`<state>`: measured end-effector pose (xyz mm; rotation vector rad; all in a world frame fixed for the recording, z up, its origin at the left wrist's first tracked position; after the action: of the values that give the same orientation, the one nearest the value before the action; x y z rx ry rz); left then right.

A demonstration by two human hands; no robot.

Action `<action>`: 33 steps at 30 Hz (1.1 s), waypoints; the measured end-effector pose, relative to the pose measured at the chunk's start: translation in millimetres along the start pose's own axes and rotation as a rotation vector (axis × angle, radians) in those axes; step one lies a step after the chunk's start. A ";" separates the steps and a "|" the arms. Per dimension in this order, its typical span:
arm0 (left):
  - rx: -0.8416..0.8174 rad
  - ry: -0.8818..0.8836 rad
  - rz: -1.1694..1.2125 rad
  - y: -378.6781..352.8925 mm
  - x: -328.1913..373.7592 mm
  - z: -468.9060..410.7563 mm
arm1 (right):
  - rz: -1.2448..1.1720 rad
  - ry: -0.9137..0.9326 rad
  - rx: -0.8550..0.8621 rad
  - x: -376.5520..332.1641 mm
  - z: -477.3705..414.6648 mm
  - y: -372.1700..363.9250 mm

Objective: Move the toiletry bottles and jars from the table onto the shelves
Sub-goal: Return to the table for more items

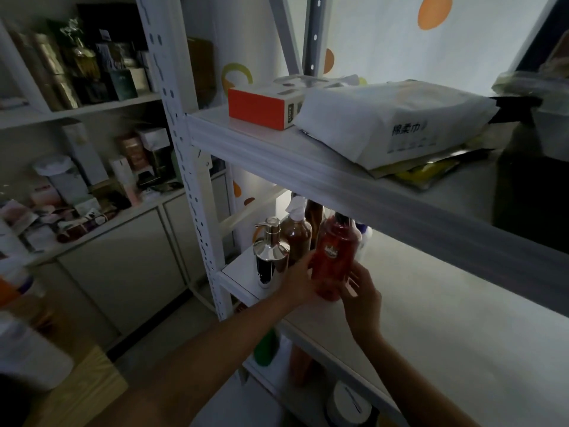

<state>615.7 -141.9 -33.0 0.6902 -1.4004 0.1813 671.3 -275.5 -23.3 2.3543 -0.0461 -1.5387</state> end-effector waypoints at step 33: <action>0.553 0.027 -0.471 204.5 -102.5 202.8 | 0.083 0.148 -0.889 -82.1 205.8 -154.8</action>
<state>322.0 -61.2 -58.2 1.4488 -1.1254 0.2036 429.4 -164.4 -70.0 1.6993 0.4681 -1.0212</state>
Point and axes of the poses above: each hand's wrist, its own z-axis away from the middle knuckle, its own y-axis out of the back of the hand, x = y × z, the point moved 9 cm from there along -z, towards the middle knuckle, and after that the axes turned 9 degrees about x, right-handed, at the moved point
